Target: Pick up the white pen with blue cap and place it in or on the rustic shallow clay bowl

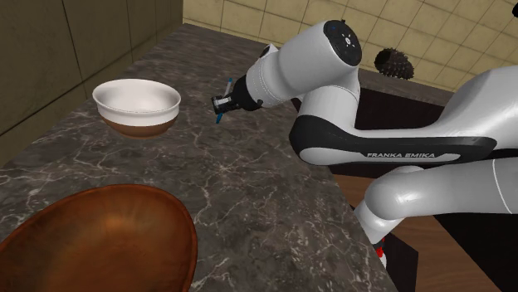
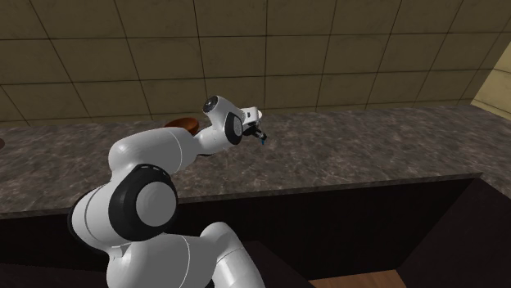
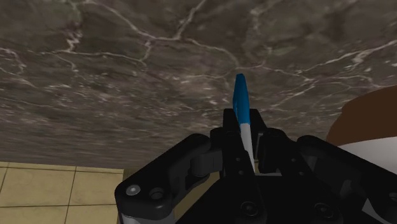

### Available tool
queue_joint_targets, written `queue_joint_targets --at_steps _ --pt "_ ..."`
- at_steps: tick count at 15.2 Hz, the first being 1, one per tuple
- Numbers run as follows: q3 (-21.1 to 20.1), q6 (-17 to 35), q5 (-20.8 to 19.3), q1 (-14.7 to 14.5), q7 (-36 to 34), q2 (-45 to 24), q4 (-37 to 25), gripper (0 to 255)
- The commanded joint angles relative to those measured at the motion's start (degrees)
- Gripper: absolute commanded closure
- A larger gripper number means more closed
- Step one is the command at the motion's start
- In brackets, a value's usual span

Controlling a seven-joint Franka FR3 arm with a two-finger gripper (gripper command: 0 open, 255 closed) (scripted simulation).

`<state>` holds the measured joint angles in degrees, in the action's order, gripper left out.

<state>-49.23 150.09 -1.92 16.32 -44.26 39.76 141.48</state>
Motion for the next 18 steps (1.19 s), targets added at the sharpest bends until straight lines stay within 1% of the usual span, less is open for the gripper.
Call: queue_joint_targets --at_steps 1,2,10,18 --pt "0.0 0.0 0.0 0.0 0.0 0.0 0.0 255" --pt "0.0 0.0 0.0 0.0 0.0 0.0 0.0 255" --pt "3.3 -5.6 0.4 -1.3 2.7 0.4 -4.7 255" --pt "5.7 -11.1 0.5 -1.8 5.0 0.3 -10.1 255"
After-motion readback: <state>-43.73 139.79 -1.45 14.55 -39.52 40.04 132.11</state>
